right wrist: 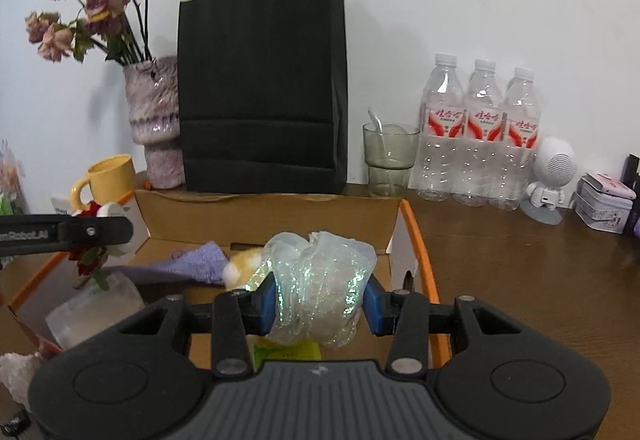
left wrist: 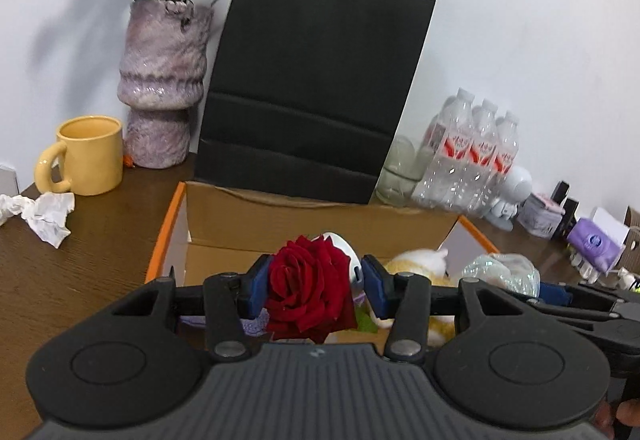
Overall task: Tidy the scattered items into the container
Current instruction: 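Carry the bag and rose into the box and open both grippers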
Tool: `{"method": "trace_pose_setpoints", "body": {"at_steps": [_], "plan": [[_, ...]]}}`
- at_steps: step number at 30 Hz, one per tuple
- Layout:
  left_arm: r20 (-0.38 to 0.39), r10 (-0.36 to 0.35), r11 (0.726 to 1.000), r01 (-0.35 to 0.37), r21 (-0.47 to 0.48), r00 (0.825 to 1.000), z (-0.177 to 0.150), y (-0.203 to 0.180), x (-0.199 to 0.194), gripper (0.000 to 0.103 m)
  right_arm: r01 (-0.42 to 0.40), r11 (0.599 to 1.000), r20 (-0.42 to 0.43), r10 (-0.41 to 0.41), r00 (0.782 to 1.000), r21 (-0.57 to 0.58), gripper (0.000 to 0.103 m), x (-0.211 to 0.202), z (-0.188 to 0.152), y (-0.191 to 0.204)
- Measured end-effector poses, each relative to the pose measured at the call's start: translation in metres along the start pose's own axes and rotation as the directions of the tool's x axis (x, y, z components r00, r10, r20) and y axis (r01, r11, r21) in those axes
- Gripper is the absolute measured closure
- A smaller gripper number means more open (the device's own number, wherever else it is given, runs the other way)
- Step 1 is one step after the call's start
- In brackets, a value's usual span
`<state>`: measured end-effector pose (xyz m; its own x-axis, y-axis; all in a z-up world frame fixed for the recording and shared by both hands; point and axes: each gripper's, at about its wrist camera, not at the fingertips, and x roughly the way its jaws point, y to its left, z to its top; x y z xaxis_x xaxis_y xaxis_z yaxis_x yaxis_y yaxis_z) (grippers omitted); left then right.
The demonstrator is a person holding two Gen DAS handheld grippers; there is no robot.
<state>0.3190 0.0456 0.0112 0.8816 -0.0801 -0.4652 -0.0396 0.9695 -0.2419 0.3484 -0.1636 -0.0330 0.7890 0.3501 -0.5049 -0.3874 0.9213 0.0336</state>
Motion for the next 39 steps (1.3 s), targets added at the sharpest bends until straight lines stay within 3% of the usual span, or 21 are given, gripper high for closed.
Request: {"method": "trace_pose_setpoints", "body": {"at_steps": [2,3,4,5,6,7,12,27,39], "plan": [[-0.017,0.002,1.0,-0.002,0.009,1.0,-0.001,0.0,0.005,0.05,-0.005,1.0,0.0,0.005,1.0,-0.007,0.059,0.001,0.0,0.001],[-0.024,0.002,1.0,-0.001,0.015,1.0,-0.002,-0.001,0.007,0.045,-0.008,1.0,0.0,0.008,1.0,-0.009,0.052,0.001,0.0,0.002],[-0.034,0.004,1.0,-0.003,0.025,0.999,-0.002,-0.002,0.008,0.027,-0.009,1.0,0.001,0.009,1.0,-0.01,0.047,0.001,0.0,0.002],[-0.03,0.009,1.0,-0.008,0.029,1.0,-0.001,-0.003,0.007,0.009,-0.01,1.0,-0.002,0.01,1.0,-0.015,0.031,0.001,0.0,0.003],[-0.011,0.019,0.999,-0.019,0.028,1.0,-0.001,-0.005,0.004,0.003,-0.011,1.0,-0.007,0.011,1.0,-0.02,0.014,0.001,0.001,0.003],[0.004,0.026,0.999,-0.026,0.031,1.0,0.0,-0.006,0.001,0.0,-0.015,1.0,-0.007,0.014,1.0,-0.024,0.009,-0.001,0.001,0.004],[0.036,0.053,0.997,-0.055,0.046,0.998,0.004,-0.011,-0.013,0.0,-0.033,0.999,-0.005,0.033,0.999,-0.027,0.0,-0.012,0.005,0.004],[0.044,0.052,0.995,-0.055,0.084,0.998,0.003,-0.021,-0.025,0.0,-0.03,0.999,-0.014,0.029,0.999,-0.03,0.0,-0.023,0.009,0.006],[0.118,0.015,0.996,-0.025,0.082,0.993,-0.008,-0.028,-0.09,0.0,0.026,0.997,0.069,-0.02,0.997,-0.078,0.0,-0.082,-0.002,0.011]]}}
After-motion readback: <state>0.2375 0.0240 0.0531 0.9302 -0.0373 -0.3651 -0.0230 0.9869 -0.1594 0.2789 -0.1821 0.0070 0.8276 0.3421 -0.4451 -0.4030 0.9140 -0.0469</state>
